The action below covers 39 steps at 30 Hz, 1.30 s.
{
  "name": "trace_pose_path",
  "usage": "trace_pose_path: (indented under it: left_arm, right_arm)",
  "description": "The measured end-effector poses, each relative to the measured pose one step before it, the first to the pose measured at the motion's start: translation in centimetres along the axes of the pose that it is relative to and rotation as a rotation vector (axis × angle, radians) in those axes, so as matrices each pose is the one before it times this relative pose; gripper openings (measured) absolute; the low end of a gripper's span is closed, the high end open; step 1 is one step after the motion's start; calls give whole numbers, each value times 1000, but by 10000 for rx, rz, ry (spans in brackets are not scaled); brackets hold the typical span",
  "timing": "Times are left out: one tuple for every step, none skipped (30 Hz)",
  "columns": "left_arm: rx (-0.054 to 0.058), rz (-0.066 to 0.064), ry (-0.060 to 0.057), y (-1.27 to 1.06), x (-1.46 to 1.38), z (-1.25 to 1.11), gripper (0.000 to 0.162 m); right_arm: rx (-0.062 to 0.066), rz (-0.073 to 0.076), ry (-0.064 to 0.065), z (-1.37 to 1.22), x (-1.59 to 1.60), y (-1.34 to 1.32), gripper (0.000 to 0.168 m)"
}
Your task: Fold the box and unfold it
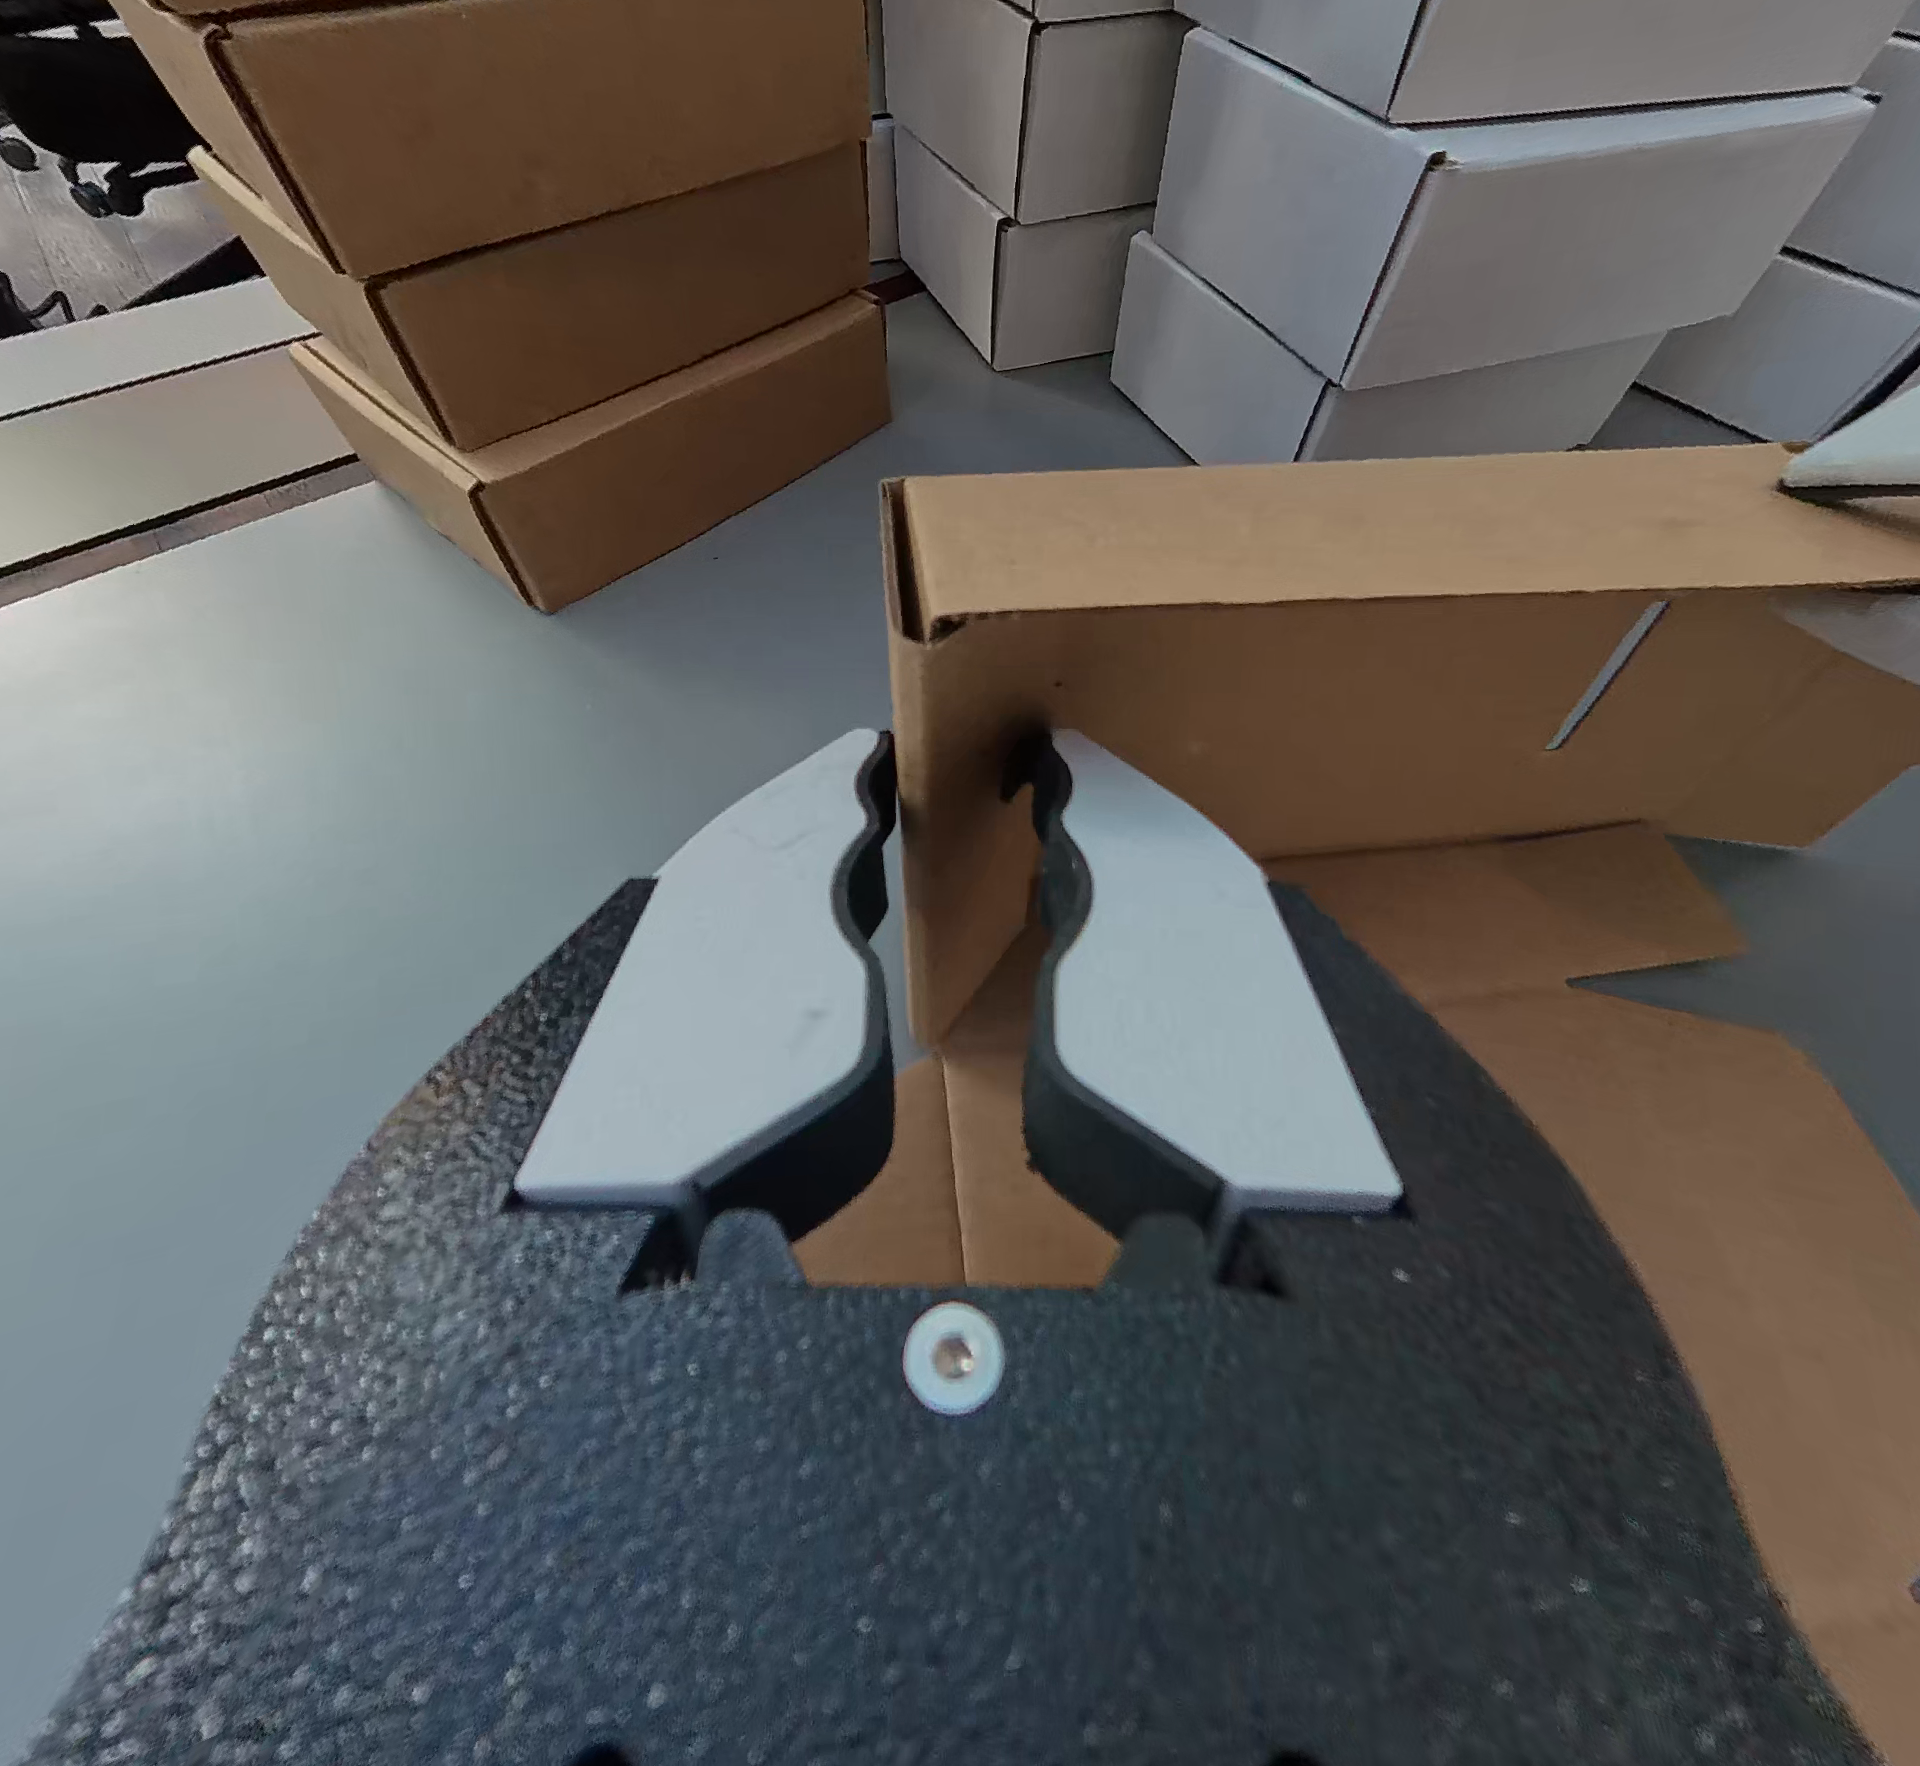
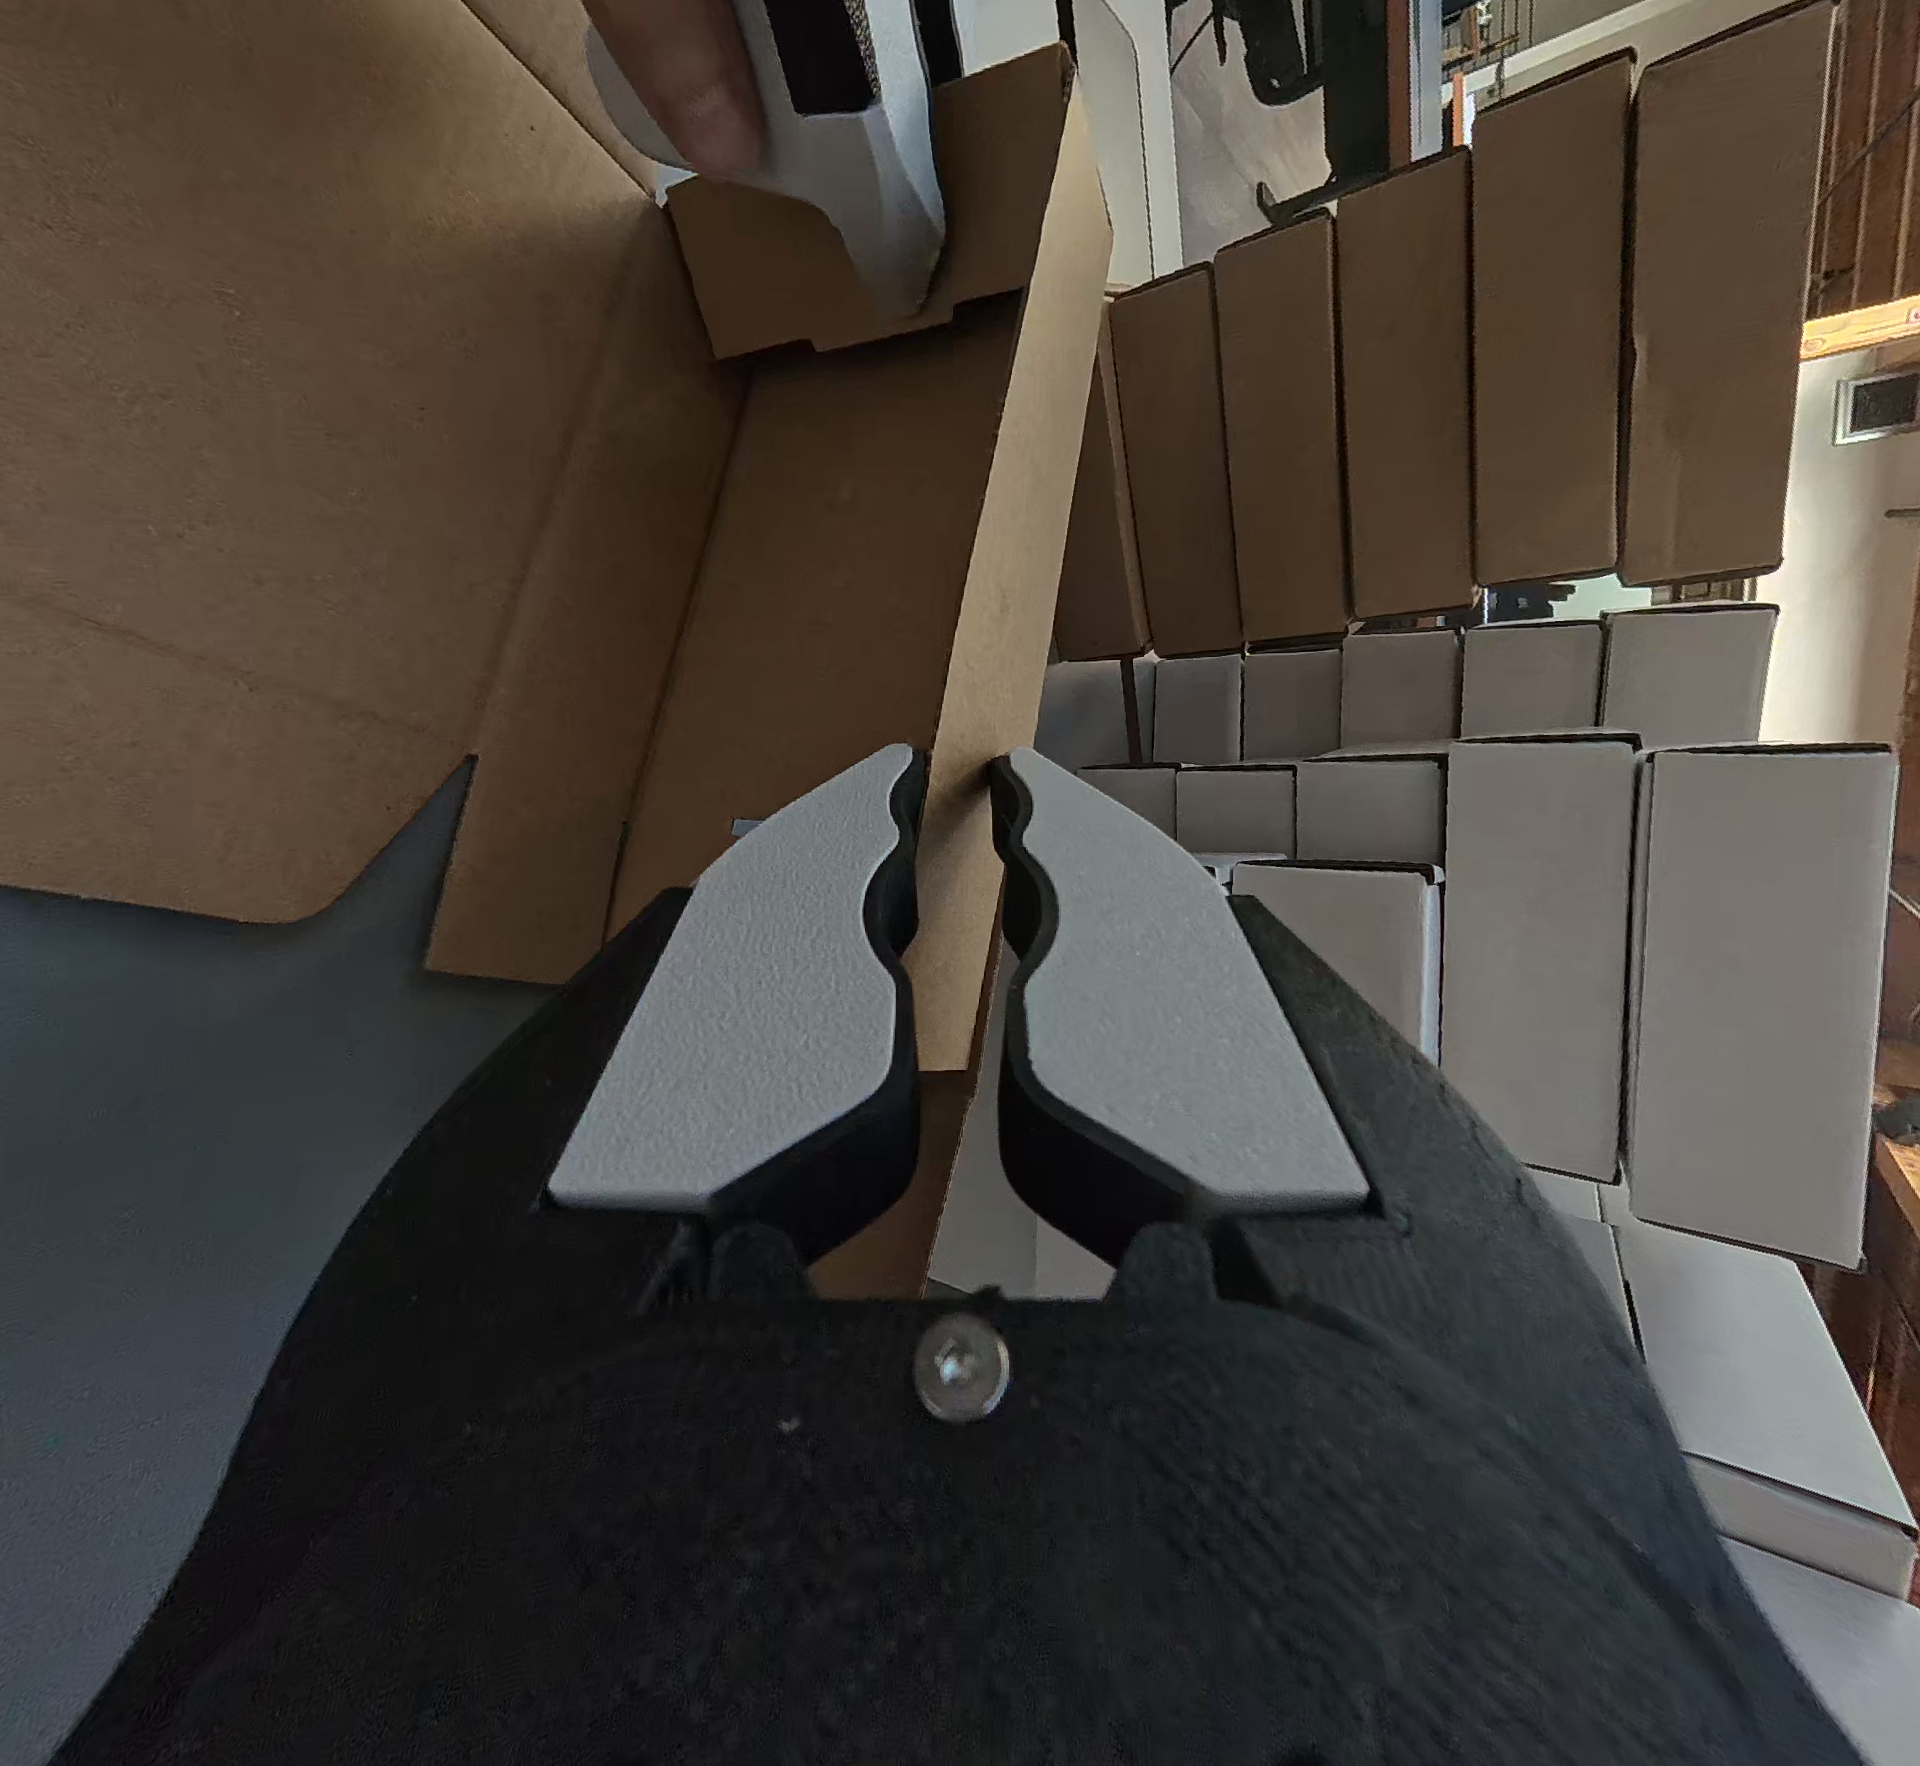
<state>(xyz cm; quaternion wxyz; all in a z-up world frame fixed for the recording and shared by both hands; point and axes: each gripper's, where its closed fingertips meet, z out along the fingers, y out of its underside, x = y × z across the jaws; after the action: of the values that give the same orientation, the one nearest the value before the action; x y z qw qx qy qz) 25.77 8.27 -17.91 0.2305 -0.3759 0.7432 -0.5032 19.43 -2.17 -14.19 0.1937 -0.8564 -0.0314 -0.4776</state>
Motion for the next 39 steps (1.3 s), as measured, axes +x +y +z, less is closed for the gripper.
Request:
trace_pose_path:
  left_arm:
    - [-28, -51, -55, 4, -60, 55, 24]
    - [-23, -61, -99, 12, -117, 73, 22]
    - [-3, -87, -154, 1, -167, 54, 19]
    - [23, -108, -137, -22, -134, 47, 16]
    - [30, -72, -131, -27, -132, 43, 14]
    - [-2, 21, -146, 0, -130, 11, 11]
    - [-3, 83, -153, 2, -81, 17, 10]
    - [-7, 130, -146, 10, -27, 4, 9]
    - [-1, 95, -113, 12, -13, 0, 9]
    - [3, 38, -49, -1, -8, 20, 10]
    - [2, -32, 22, 3, 10, 15, 10]
    - [1, -77, 85, 5, 64, 37, 11]
    - [-27, -111, 76, 37, 68, 49, 13]
    - [-58, -51, 33, 72, 28, 64, 13]
    - [-71, 23, -29, 80, -4, 81, 13]
    - [-98, 81, -96, 105, -20, 108, 14]
    - [-76, 121, -174, 85, -58, 70, 14]
    - [-13, 113, -211, 17, -104, 0, 12]
    - [-4, 65, -121, 11, -63, -27, 10]
    - [-6, -31, -42, 20, -77, -26, 7]
    - [-9, -82, 37, 23, -45, -19, 6]
    - [5, -57, 34, 5, -17, -16, 6]
    - [20, -19, -77, -23, -93, -39, 6]
    - [-13, -1, -161, 17, -172, -14, 5]
    - [-35, 16, -232, 44, -232, 17, 5]
    - [-37, 37, -249, 33, -224, 33, 4]
    - [-12, 43, -174, 14, -127, -3, 5]
    - [-10, 3, -26, 10, -25, 21, 5]
    - [-9, -57, -19, 10, -67, 11, 5]
    - [-6, -50, -109, 11, -138, -7, 5]
    - [-12, -68, -52, 13, -45, 1, 5]
    - [-2, -66, -23, 1, -17, 6, 6]
    - [8, -21, 34, -6, 18, 1, 5]
    - [12, -88, 122, -13, 49, -25, 5]
    - [8, -141, 181, -1, 53, 4, 5]
    - [4, -136, 163, -11, 37, 20, 6]
    - [-1, -81, 69, 2, -4, 19, 6]
    - [2, -34, -29, -6, -71, 7, 6]
    - [3, 1, -13, -5, -8, 6, 6]
  right_arm:
    - [-5, 23, 31, -7, -13, -23, 11]
    - [7, 63, 9, -10, -17, -39, 11]
    - [30, 111, -13, -27, -33, -58, 12]
    - [52, 157, -25, -35, -32, -82, 12]
    - [22, 168, -12, -28, -24, -56, 12]
    - [-13, 99, 4, -17, -22, -17, 12]
    - [-18, 11, 14, -35, -35, -54, 12]
    - [-57, 6, 21, -20, -22, -29, 12]
    - [-102, 63, 33, 2, -13, 10, 12]
    - [-69, 61, 33, -15, -14, -15, 12]
    - [-36, 57, 34, -20, -25, -54, 12]
    - [-33, 55, 41, -12, -29, -42, 12]
    - [-29, 9, 39, -15, -39, -17, 13]
    - [-6, -40, 31, -29, -48, -28, 13]
    - [2, -17, 11, -50, -47, -48, 13]
    - [-6, 34, -10, -50, -40, -52, 13]
    - [-20, 27, -4, -41, -35, -47, 13]
    - [-43, -49, 17, -37, -35, -33, 13]
    - [-88, -97, 56, -2, -3, 38, 13]
    - [-152, -93, 91, 19, 28, 113, 12]
    - [-164, -96, 98, 29, 30, 102, 12]
    - [-144, -70, 82, 9, 26, 56, 12]
    - [-77, 18, 65, 6, 6, -40, 12]
    - [-12, 131, 52, 46, -17, -141, 12]
    - [39, 167, 57, 94, -20, -208, 12]
    - [11, 92, 73, 104, -30, -207, 12]
    - [-81, -74, 99, 99, -13, -79, 12]
    - [-188, -157, 101, 54, 41, 76, 12]
    - [-72, -95, 22, -5, -19, -68, 12]
    - [73, 51, -34, -2, -59, -228, 12]
    - [-38, 90, 11, 70, 27, 33, 12]
    - [38, -19, 15, 55, 16, -7, 12]
    - [16, -36, 7, 21, 25, 37, 12]
    - [17, -47, -20, 29, 26, 41, 12]
    - [40, -73, -35, 47, 71, 74, 12]
    - [5, -45, -127, 41, 83, 125, 14]
    - [-94, -37, -275, -135, -36, 149, 20]
    - [85, -13, -117, -374, 204, -246, 20]
    - [417, 78, 75, -550, 455, -815, 20]
